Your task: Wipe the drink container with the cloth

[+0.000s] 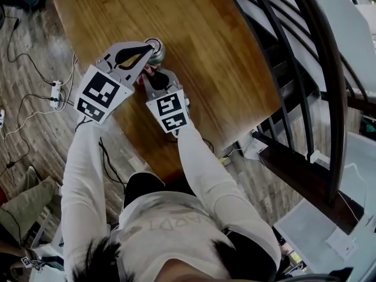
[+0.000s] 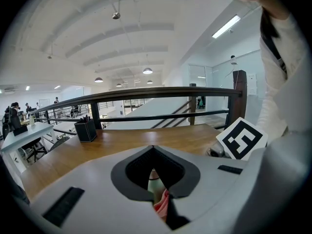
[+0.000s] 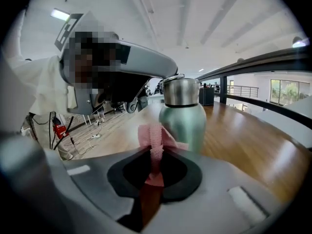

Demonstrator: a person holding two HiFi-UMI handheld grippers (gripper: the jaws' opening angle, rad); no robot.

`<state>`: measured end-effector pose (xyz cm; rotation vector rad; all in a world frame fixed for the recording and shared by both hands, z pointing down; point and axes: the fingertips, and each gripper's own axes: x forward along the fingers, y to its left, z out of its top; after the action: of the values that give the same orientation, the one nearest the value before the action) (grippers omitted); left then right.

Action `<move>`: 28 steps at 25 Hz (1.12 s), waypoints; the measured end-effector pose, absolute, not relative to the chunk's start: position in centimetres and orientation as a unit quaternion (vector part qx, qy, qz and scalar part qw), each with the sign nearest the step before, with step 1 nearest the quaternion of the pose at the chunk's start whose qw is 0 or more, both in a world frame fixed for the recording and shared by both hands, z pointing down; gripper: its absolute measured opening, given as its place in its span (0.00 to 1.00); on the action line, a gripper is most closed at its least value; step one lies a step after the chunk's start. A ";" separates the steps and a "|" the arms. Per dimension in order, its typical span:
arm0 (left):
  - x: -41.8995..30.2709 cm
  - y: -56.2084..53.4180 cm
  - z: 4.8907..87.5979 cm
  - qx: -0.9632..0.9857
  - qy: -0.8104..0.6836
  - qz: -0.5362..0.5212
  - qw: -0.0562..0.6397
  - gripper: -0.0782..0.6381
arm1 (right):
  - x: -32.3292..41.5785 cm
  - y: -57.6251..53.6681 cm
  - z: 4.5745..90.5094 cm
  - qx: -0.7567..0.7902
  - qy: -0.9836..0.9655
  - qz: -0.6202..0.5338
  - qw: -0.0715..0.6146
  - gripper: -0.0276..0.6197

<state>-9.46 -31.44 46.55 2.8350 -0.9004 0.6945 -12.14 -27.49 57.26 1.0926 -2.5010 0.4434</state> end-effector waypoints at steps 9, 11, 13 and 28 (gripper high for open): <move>-9.1 -31.2 46.6 0.928 -0.292 0.226 0.046 0.11 | -9.0 -27.9 57.5 0.408 -0.879 0.158 0.190 0.11; -8.9 -31.1 46.6 0.929 -0.290 0.226 0.045 0.11 | -8.1 -28.1 57.6 0.415 -0.876 0.156 0.191 0.11; -8.6 -31.0 46.6 0.930 -0.287 0.226 0.045 0.11 | -7.2 -28.5 57.9 0.425 -0.871 0.153 0.193 0.11; -7.9 -30.5 46.7 0.930 -0.287 0.222 0.057 0.11 | -5.0 -29.8 54.4 0.438 -0.876 0.133 0.155 0.11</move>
<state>-7.88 -30.53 46.70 2.8210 -0.8702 0.6728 -5.01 -29.75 54.38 1.2540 -2.5098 0.3797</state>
